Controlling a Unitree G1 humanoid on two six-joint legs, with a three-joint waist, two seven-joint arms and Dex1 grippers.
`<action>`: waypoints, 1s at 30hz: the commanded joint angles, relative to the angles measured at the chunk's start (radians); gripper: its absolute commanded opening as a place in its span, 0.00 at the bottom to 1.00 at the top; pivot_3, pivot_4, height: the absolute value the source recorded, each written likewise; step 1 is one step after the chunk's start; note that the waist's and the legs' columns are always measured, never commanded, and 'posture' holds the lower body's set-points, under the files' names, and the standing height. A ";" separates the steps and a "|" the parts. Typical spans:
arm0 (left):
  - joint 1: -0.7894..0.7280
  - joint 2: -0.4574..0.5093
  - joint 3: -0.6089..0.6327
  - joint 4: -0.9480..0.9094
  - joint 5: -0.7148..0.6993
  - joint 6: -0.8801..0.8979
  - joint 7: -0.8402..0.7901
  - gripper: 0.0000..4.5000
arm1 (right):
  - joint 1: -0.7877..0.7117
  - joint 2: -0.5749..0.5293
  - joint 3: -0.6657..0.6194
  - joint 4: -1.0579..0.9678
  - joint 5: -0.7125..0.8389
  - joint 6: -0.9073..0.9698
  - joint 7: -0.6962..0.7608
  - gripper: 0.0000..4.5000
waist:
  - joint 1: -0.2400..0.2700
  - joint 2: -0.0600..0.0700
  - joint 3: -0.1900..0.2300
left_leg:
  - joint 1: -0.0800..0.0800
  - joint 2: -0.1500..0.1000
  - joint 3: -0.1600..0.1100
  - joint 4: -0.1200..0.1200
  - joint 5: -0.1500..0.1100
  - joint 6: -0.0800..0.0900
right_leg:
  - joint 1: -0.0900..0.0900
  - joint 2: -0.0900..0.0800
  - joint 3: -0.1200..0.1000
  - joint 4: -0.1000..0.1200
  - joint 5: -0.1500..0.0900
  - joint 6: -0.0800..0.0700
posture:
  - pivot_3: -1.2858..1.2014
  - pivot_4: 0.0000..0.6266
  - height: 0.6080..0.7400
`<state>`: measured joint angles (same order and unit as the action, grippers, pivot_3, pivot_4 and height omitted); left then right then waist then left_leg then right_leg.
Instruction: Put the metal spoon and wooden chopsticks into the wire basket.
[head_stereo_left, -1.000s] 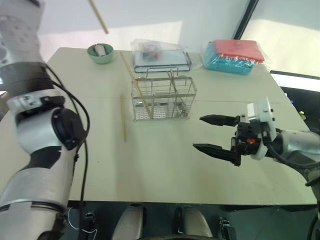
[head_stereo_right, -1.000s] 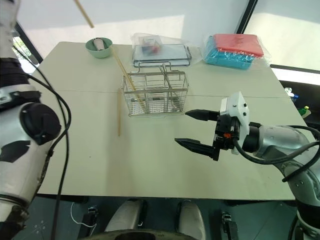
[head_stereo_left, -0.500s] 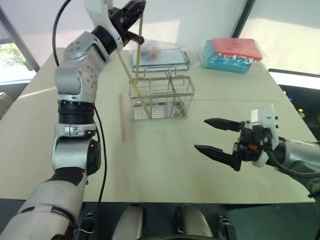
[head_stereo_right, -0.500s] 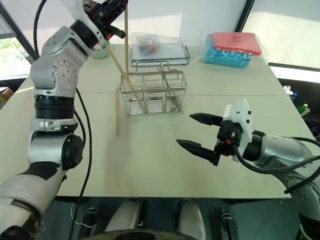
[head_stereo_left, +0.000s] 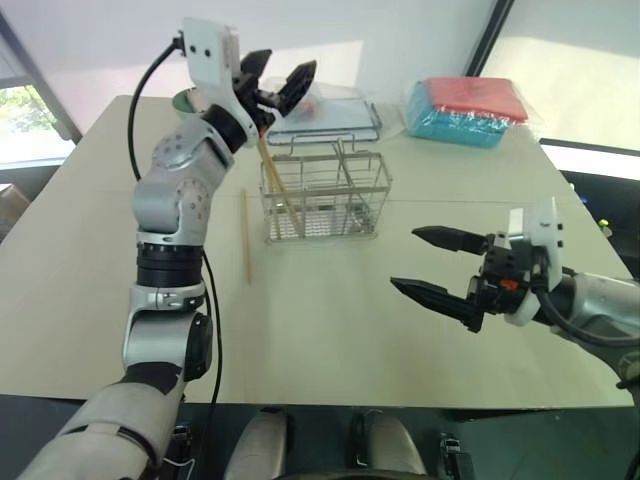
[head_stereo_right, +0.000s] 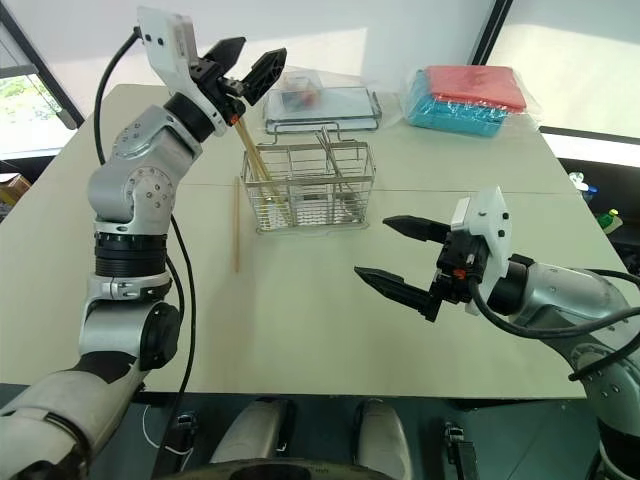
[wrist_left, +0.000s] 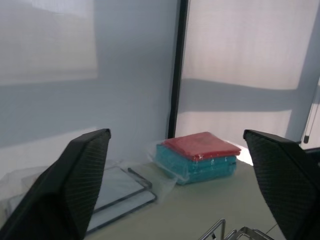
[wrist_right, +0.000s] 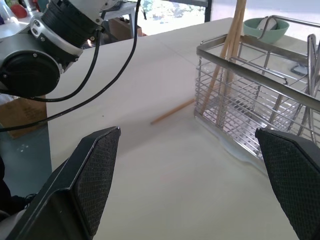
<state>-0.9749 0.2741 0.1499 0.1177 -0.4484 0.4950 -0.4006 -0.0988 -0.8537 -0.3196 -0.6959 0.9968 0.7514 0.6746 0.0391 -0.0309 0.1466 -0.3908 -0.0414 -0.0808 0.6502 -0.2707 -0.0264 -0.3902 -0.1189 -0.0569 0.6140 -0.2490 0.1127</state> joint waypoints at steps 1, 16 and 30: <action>-0.075 0.043 0.082 -0.047 -0.046 0.055 0.056 0.99 | -0.033 0.002 0.008 0.011 -0.003 -0.021 0.011 1.00 | -0.001 0.000 0.000 | 0.000 0.000 0.000 0.000 0.000 0.000 | 0.000 0.000 0.000 0.000 0.000 0.000 | 0.52 0.24 0.45; -0.281 0.283 0.177 0.626 0.191 -0.029 0.391 0.99 | -0.104 0.007 0.069 0.056 -0.019 -0.019 0.056 1.00 | 0.004 -0.002 0.000 | 0.003 -0.001 0.000 0.000 0.000 0.000 | 0.001 0.001 0.000 0.002 0.000 0.000 | 0.52 0.24 0.45; -0.260 0.129 0.087 0.837 0.218 0.415 0.343 0.99 | -0.107 0.057 0.109 0.020 -0.028 -0.017 0.017 1.00 | -0.013 -0.004 0.001 | -0.001 -0.001 0.000 -0.002 0.000 0.000 | -0.003 0.000 0.000 0.001 0.000 0.001 | 0.52 0.24 0.45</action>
<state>-1.2227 0.3974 0.2382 0.9491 -0.2357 0.8899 -0.0596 -0.2037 -0.8026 -0.2013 -0.6410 0.9638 0.7505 0.6958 0.0261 -0.0346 0.1473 -0.3913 -0.0422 -0.0810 0.6485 -0.2704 -0.0271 -0.3931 -0.1188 -0.0575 0.6155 -0.2486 0.1142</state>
